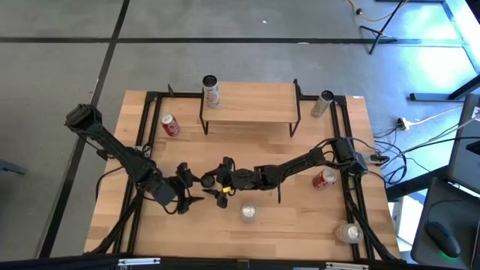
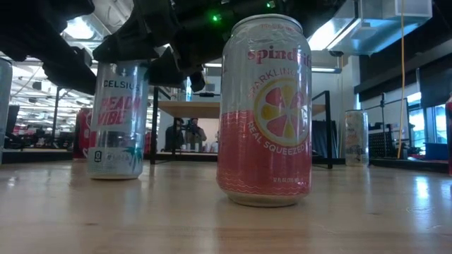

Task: Place canned beverage on shelf
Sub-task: Put the white soda can aligned with the other white soda can on the shelf

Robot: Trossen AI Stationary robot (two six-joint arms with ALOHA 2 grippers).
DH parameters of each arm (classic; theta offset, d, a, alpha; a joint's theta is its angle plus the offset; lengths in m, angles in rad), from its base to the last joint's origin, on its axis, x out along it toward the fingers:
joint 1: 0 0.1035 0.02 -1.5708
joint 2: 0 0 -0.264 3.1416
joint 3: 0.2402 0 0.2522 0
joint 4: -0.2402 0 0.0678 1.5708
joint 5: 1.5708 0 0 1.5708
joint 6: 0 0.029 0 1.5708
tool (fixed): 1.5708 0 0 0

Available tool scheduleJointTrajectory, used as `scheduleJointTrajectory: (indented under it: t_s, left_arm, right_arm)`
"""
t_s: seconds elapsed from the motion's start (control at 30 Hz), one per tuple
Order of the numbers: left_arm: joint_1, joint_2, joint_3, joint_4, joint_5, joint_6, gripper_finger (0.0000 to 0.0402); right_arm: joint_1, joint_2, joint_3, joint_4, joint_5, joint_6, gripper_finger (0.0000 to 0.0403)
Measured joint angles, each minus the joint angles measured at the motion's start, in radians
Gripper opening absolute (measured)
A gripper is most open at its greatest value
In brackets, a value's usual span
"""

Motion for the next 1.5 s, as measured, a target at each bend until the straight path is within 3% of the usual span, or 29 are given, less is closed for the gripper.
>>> scheduleJointTrajectory:
  t_s: [0.33,0.53,0.67,0.93,1.1,1.5]
  left_arm:
    - [0.002,0.000,0.000,0.040,0.024,0.002,0.0318]
    - [0.002,-0.001,0.001,0.035,0.021,0.017,0.0318]
    - [-0.002,-0.015,0.002,0.036,0.025,-0.006,0.0318]
    - [-0.028,-0.129,0.002,0.020,0.144,-0.035,0.0318]
    - [-0.039,-0.191,0.003,0.013,0.143,-0.028,0.0318]
    - [-0.021,-0.212,0.003,0.003,0.115,-0.008,0.0318]
  right_arm:
    - [-0.003,0.000,0.000,0.008,0.017,0.001,0.0294]
    - [-0.003,-0.001,0.000,0.003,0.016,-0.001,0.0229]
    - [-0.003,-0.002,0.000,0.003,0.013,0.000,0.0228]
    - [-0.013,-0.075,0.004,-0.116,-0.020,0.017,0.0228]
    - [-0.056,-0.164,0.129,-0.344,-0.045,-0.038,0.0228]
    - [-0.242,-0.184,0.645,-0.881,-0.149,-0.244,0.0228]
